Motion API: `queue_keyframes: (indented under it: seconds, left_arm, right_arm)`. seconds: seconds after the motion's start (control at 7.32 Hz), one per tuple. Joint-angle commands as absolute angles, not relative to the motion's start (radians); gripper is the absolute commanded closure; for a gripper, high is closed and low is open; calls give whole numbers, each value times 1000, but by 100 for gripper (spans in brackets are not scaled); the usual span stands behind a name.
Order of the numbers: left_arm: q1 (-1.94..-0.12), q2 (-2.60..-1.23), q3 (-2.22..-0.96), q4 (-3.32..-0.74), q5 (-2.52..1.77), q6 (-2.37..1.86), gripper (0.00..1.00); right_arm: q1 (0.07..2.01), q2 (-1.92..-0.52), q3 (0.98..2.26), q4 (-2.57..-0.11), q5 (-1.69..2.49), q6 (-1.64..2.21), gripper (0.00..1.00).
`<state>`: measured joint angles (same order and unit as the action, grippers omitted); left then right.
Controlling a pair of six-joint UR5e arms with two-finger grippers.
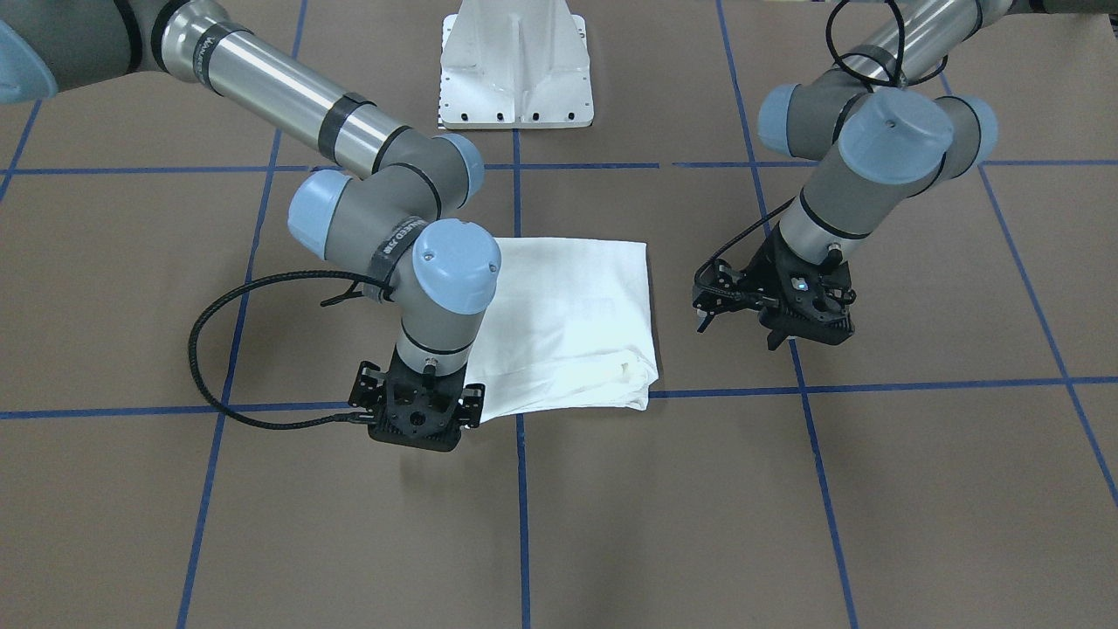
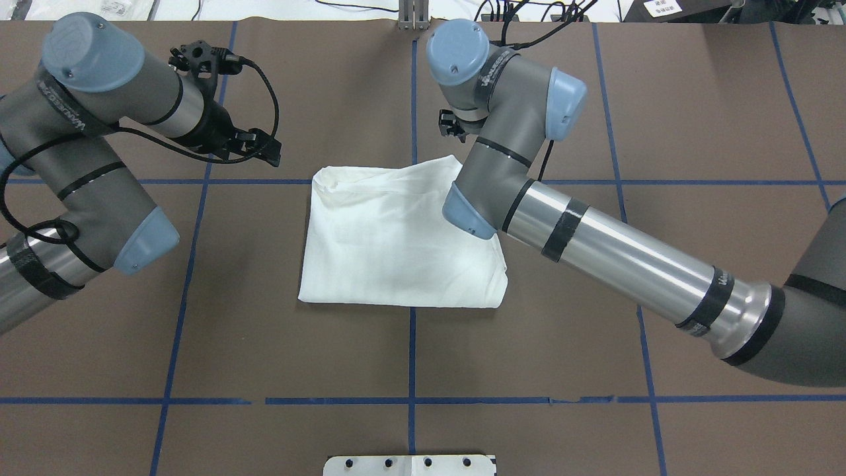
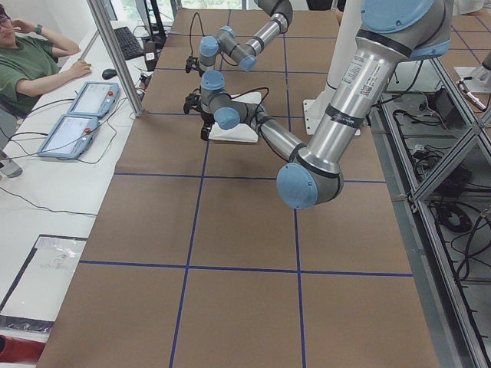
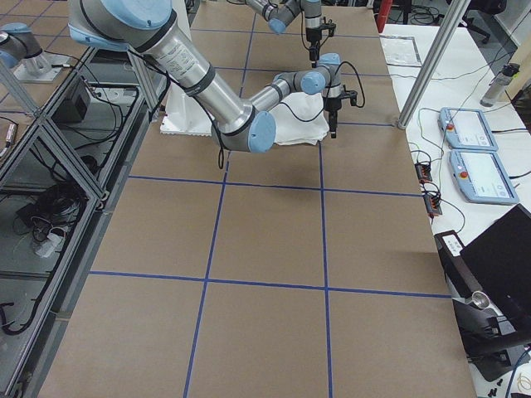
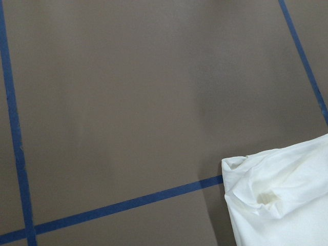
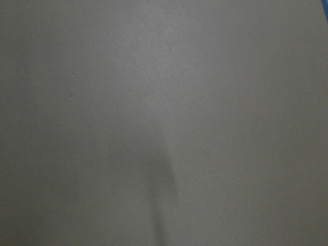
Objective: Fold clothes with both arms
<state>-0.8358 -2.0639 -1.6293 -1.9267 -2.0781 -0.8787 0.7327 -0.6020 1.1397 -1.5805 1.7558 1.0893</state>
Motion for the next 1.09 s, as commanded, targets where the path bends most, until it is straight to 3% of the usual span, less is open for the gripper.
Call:
queue_keyframes:
  seconds: [0.0, 0.96]
  left_arm:
    - [-737, -2101, -1588, -1927, -2025, -1023, 0]
    - [-681, -2302, -1315, -1827, -1881, -1074, 0]
  right_arm:
    - [814, -632, 1214, -1578, 1899, 1019, 0]
    - [816, -686, 1284, -1577, 1904, 1019, 0]
